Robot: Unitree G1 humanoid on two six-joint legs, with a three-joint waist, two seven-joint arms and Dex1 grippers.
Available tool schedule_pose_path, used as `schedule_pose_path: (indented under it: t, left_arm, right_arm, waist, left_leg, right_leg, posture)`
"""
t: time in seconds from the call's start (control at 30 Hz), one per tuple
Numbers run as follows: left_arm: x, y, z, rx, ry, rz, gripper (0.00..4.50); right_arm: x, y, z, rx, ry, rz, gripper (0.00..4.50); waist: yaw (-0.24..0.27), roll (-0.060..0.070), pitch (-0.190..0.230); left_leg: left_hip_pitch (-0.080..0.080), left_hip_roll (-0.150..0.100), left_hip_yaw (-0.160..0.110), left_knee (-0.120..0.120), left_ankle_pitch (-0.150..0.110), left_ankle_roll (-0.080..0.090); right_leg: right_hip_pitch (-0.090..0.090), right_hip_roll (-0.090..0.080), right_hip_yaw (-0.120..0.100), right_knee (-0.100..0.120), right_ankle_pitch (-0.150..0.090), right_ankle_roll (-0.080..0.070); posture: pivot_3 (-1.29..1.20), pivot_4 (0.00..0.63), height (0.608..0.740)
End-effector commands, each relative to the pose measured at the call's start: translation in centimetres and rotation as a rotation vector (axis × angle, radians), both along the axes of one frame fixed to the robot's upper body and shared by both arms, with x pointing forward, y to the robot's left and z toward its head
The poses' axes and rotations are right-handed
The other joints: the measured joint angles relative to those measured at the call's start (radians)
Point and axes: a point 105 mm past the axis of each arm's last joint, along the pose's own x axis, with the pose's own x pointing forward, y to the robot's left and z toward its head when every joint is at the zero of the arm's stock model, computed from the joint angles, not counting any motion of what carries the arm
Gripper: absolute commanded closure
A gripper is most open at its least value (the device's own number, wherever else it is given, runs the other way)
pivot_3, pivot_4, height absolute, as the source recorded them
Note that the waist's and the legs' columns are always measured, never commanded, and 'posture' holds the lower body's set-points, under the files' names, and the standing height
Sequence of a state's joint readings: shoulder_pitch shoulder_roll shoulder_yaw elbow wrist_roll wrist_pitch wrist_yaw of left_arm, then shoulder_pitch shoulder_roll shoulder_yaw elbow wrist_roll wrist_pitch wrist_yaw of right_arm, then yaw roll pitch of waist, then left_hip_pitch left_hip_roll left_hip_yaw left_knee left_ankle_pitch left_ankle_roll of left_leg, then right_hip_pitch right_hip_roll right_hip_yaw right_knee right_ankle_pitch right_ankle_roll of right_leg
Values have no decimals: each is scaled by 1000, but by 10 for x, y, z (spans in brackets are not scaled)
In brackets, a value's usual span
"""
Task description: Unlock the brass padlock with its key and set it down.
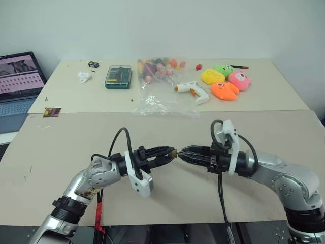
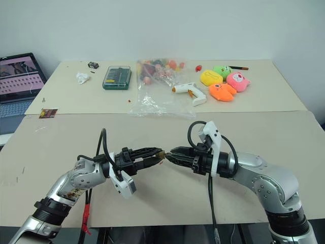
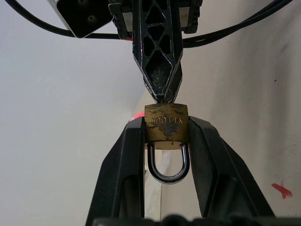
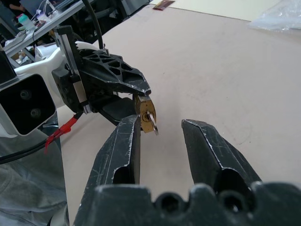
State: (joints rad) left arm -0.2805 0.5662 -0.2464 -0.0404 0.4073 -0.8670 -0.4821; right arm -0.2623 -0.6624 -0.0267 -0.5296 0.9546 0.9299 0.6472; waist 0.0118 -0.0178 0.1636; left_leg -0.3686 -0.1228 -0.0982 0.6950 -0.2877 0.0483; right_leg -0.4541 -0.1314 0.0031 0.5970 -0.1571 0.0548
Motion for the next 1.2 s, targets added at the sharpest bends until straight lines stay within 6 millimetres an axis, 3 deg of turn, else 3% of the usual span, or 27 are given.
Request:
schedule_pose_path:
  t: [0.03, 0.17, 0.27, 0.37, 0.4, 0.77, 0.97, 1.07, 1.2]
  left_arm:
    - [-2, -4, 12, -31, -33, -20, 3679]
    - [-2, -5, 13, -31, -34, -20, 3679]
    - [-2, -5, 14, -32, -36, -20, 3679]
    - [-3, -6, 16, -34, -36, -19, 3679]
    - [-3, -6, 16, -34, -36, -19, 3679]
    - [-1, -7, 20, -14, -75, -35, 3679]
    - [0, -8, 29, 15, -269, -50, 3679]
    - [-3, -9, 33, 20, -376, -65, 3679]
    - [-2, -10, 40, 3, -460, -66, 3679]
  right_arm:
    - [-5, 2, 7, -1, -31, 26, 2723]
    - [-5, 2, 7, 6, -31, 25, 2723]
    - [-3, 1, 9, 16, -33, 20, 3336]
    - [-3, 1, 10, 24, -33, 20, 4363]
    - [-3, 1, 11, 28, -33, 19, 4442]
    - [-3, 2, 18, 53, -26, 29, 4442]
    - [-5, 6, 21, 125, 74, 39, 4442]
    - [4, 5, 24, 211, 155, -19, 4442]
    - [7, 2, 16, 212, 262, -52, 4442]
  waist:
    - [0, 0, 0]
    - [0, 0, 0]
    - [0, 0, 0]
    - [0, 0, 0]
    - [0, 0, 0]
    - [0, 0, 0]
    - [1, 0, 0]
    - [0, 0, 0]
    - [1, 0, 0]
  left_leg:
    - [0, 0, 0, 0, 0, 0]
    - [0, 0, 0, 0, 0, 0]
    - [0, 0, 0, 0, 0, 0]
    - [0, 0, 0, 0, 0, 0]
    - [0, 0, 0, 0, 0, 0]
    - [0, 0, 0, 0, 0, 0]
    - [0, 0, 0, 0, 0, 0]
    - [0, 0, 0, 0, 0, 0]
    - [0, 0, 1, 0, 0, 0]
  right_leg:
    - [0, 0, 0, 0, 0, 0]
    - [0, 0, 0, 0, 0, 0]
    - [0, 0, 0, 0, 0, 0]
    - [0, 0, 0, 0, 0, 0]
    - [0, 0, 0, 0, 0, 0]
    - [0, 0, 0, 0, 0, 0]
    - [0, 0, 0, 0, 0, 0]
    - [0, 0, 0, -1, 0, 0]
    - [0, 0, 1, 0, 1, 0]
  posture:
    - [0, 150, 740]
    - [0, 150, 740]
    - [0, 150, 740]
    - [0, 150, 740]
    - [0, 150, 740]
    - [0, 150, 740]
    - [0, 150, 740]
    - [0, 150, 740]
    - [0, 150, 740]
